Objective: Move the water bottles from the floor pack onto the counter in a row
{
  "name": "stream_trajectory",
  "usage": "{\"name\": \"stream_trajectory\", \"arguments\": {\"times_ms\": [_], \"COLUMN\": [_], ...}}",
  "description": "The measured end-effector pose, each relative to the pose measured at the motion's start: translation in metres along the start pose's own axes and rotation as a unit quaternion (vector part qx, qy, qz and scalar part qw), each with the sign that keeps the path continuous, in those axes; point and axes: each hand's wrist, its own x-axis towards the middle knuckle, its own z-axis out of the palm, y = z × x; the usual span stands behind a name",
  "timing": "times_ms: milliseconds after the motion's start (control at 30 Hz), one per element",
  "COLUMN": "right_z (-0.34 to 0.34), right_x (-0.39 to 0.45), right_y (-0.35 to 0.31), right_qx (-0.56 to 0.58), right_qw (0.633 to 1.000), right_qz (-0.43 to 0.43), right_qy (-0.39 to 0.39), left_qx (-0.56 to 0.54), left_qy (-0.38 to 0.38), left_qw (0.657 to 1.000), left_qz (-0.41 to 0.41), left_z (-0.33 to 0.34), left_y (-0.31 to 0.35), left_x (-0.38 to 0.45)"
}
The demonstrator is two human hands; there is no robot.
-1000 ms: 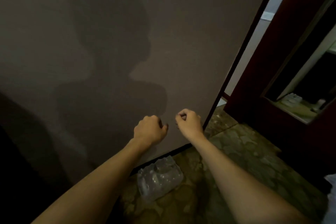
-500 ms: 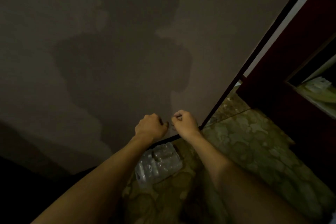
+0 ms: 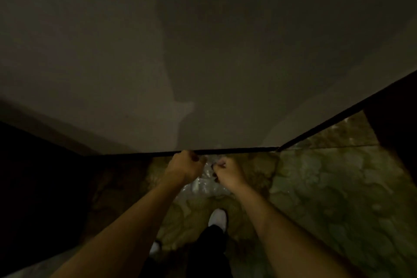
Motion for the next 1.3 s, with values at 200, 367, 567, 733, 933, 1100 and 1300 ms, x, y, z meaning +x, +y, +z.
{"name": "stream_trajectory", "arguments": {"times_ms": [200, 367, 567, 733, 933, 1100, 1300], "right_z": [0.023, 0.056, 0.088, 0.137, 0.184, 0.216, 0.248], "right_x": [0.079, 0.129, 0.216, 0.317, 0.393, 0.420, 0.448], "right_y": [0.078, 0.156, 0.205, 0.249, 0.280, 0.293, 0.299], "right_qx": [-0.006, -0.006, -0.010, -0.006, -0.037, -0.089, -0.092], "right_qw": [0.997, 0.990, 0.990, 0.992, 0.992, 0.984, 0.984], "right_qz": [0.034, 0.074, 0.059, 0.020, -0.015, -0.010, 0.022], "right_qy": [-0.070, -0.117, -0.130, -0.128, -0.120, -0.153, -0.151], "left_qx": [-0.025, -0.077, -0.158, -0.234, -0.206, -0.206, -0.142], "left_qy": [-0.025, -0.052, -0.065, -0.053, -0.060, -0.050, -0.017], "left_qw": [0.996, 0.989, 0.978, 0.964, 0.969, 0.966, 0.977], "left_qz": [-0.079, -0.119, -0.122, -0.111, -0.119, -0.148, -0.161], "left_z": [0.076, 0.149, 0.223, 0.267, 0.300, 0.316, 0.320], "left_y": [-0.048, -0.107, -0.157, -0.194, -0.226, -0.248, -0.267], "left_x": [0.068, 0.127, 0.214, 0.300, 0.362, 0.386, 0.411]}}
